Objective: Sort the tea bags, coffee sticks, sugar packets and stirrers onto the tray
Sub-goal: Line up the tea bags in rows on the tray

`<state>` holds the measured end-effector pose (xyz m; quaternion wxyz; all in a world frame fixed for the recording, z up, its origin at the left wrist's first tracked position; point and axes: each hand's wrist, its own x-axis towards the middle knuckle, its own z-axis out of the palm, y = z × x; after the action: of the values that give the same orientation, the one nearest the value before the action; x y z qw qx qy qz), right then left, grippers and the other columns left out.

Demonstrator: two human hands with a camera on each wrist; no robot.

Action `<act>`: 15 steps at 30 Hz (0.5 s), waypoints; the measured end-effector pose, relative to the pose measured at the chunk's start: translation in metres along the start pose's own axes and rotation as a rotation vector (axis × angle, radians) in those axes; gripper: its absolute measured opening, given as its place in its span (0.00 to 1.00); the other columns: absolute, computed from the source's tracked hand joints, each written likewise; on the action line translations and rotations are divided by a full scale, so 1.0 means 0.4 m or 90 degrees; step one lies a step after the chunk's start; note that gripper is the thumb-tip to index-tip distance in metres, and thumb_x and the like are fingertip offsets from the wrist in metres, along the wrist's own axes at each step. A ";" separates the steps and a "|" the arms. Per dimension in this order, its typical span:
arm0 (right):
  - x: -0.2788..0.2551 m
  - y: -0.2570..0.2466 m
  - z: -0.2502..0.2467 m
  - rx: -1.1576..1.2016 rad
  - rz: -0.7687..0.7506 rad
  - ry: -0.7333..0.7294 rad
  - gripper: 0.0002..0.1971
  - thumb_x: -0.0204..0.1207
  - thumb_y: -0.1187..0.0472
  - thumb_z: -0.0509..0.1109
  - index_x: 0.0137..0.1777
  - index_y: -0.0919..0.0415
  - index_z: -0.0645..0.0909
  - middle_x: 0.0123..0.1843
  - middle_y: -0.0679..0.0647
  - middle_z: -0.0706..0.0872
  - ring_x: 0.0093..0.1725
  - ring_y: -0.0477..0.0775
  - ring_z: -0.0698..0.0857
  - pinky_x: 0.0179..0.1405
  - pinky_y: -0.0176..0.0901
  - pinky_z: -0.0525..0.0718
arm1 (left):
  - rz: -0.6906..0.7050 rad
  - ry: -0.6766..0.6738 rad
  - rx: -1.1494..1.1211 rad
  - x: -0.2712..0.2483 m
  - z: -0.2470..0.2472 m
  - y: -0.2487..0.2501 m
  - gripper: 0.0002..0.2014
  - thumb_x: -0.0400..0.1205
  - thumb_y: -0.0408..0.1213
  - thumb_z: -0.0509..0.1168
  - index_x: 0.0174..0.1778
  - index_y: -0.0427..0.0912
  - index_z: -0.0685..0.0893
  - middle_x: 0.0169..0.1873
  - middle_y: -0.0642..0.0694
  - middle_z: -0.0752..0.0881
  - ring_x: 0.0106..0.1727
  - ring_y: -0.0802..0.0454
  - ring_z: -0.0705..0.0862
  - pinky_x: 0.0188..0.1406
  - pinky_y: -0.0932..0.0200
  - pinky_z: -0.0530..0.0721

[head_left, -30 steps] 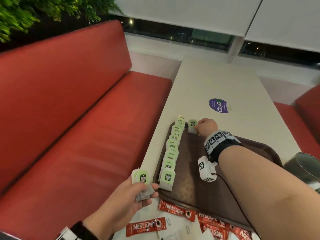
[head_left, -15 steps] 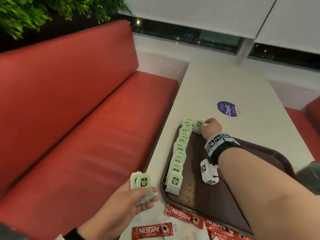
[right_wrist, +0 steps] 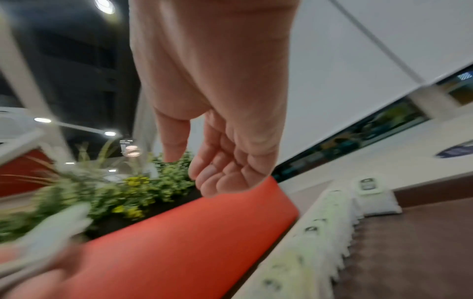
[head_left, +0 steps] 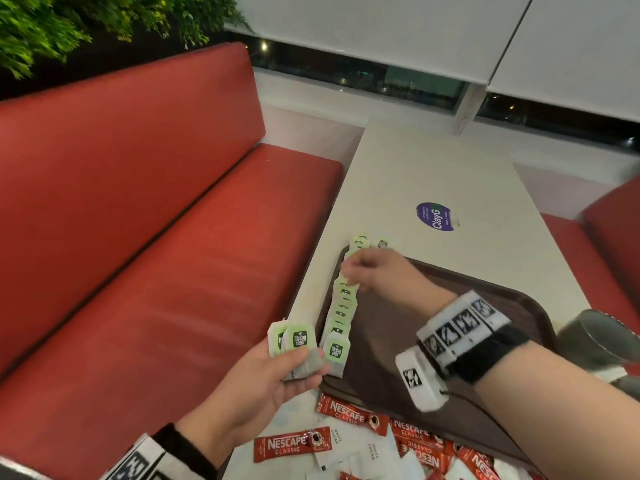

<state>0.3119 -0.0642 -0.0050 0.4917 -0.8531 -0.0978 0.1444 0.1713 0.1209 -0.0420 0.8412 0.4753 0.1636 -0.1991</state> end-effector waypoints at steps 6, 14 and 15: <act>-0.169 -0.024 0.060 -0.026 -0.019 -0.141 0.03 0.72 0.59 0.78 0.43 0.52 0.88 0.41 0.49 0.89 0.42 0.44 0.84 0.50 0.40 0.82 | 0.019 -0.058 0.034 0.000 0.033 0.000 0.14 0.79 0.29 0.64 0.61 0.38 0.80 0.50 0.36 0.90 0.48 0.41 0.90 0.44 0.55 0.90; -0.220 0.019 0.076 0.067 0.016 -0.101 0.06 0.70 0.62 0.78 0.35 0.51 0.86 0.36 0.54 0.85 0.38 0.52 0.80 0.45 0.50 0.80 | 0.000 -0.083 0.074 0.014 0.063 -0.019 0.15 0.81 0.24 0.63 0.62 0.37 0.81 0.51 0.37 0.90 0.51 0.42 0.89 0.40 0.57 0.88; -0.222 0.025 0.074 0.083 0.018 -0.088 0.06 0.70 0.62 0.78 0.35 0.52 0.86 0.34 0.53 0.84 0.36 0.50 0.80 0.44 0.49 0.80 | -0.001 -0.085 0.070 0.016 0.066 -0.019 0.15 0.80 0.25 0.63 0.63 0.37 0.81 0.51 0.37 0.89 0.51 0.42 0.89 0.40 0.57 0.88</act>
<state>0.2188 -0.0723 -0.0144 0.5361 -0.8086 -0.1096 0.2159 0.1755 0.0934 -0.0373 0.8225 0.5066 0.0965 -0.2397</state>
